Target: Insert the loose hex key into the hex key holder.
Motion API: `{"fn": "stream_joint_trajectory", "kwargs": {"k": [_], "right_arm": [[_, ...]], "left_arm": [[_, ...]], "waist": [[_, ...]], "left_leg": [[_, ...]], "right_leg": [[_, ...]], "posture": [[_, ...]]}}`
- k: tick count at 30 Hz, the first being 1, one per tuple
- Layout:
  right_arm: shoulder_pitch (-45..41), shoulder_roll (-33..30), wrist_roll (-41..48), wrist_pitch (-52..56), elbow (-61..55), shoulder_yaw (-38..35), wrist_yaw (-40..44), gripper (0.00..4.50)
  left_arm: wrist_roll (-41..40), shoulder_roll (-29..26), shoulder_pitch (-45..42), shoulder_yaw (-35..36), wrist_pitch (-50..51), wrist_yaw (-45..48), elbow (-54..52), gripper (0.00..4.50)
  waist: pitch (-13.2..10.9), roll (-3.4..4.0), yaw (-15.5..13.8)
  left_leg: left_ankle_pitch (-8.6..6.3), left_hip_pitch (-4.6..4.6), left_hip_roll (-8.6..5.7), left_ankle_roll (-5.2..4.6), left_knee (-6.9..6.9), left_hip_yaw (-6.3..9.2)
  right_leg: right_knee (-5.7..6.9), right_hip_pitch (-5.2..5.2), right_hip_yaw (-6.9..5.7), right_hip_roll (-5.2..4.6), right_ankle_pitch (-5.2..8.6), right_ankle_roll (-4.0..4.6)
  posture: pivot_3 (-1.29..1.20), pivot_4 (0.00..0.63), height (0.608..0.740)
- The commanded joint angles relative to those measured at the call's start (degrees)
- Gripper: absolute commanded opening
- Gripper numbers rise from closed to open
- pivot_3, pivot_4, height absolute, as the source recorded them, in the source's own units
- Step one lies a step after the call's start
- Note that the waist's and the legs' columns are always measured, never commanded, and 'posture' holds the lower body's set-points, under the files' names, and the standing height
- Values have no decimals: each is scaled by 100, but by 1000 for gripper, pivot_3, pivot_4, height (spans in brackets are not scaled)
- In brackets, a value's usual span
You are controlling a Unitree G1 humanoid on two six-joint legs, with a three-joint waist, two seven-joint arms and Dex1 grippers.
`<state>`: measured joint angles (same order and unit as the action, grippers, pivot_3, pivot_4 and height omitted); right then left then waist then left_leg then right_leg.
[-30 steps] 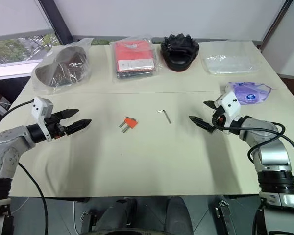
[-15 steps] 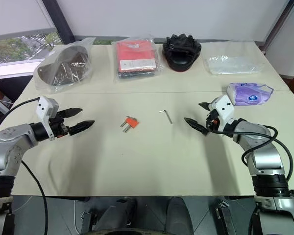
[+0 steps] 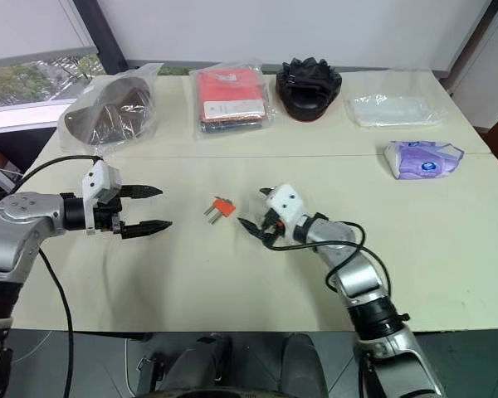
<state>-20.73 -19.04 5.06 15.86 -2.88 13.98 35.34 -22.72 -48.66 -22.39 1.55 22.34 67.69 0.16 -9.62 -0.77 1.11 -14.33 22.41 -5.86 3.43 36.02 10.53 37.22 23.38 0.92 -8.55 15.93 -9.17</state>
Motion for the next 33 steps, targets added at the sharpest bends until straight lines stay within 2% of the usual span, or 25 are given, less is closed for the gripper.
{"fn": "stream_joint_trajectory", "kwargs": {"k": [1,12,22,25,30,31,33], "right_arm": [[-162,234,-257,-168,187,148,-255,4500],[-599,800,-566,-752,1483,244,-467,4500],[-788,1078,-750,-926,2076,428,-351,4500],[-783,1085,-770,-848,2168,443,-302,3649],[-795,1055,-789,-720,2229,503,-97,1090],[-801,1052,-790,-688,2208,499,-76,949],[-808,1042,-788,-644,2167,486,-42,949]], "left_arm": [[74,-34,-165,51,-149,17,-2,4470],[42,324,157,56,-95,-358,-406,4470],[60,430,390,72,-118,-568,-516,4470],[55,446,411,79,-121,-602,-527,4500],[63,476,402,65,-158,-641,-493,4500],[65,481,399,62,-163,-646,-488,4500],[71,489,400,63,-171,-651,-483,4500]], "waist": [[0,0,-1],[0,1,30],[1,3,171],[2,3,169],[4,1,155],[4,2,155],[4,2,159]], "left_leg": [[0,0,0,0,0,1],[2,-1,0,4,-3,3],[5,-4,2,8,-10,9],[10,-6,7,17,-13,9],[10,-8,7,17,-11,8],[10,-8,7,17,-11,8],[10,-8,7,18,-11,8]], "right_leg": [[0,0,0,0,0,0],[4,3,1,1,0,0],[6,5,1,3,0,0],[8,5,0,8,0,0],[7,2,0,7,0,0],[7,2,0,8,0,1],[8,2,0,8,0,0]], "posture": [[0,150,740],[0,150,740],[0,150,740],[0,150,740],[0,150,740],[0,150,740],[0,150,740]]}}
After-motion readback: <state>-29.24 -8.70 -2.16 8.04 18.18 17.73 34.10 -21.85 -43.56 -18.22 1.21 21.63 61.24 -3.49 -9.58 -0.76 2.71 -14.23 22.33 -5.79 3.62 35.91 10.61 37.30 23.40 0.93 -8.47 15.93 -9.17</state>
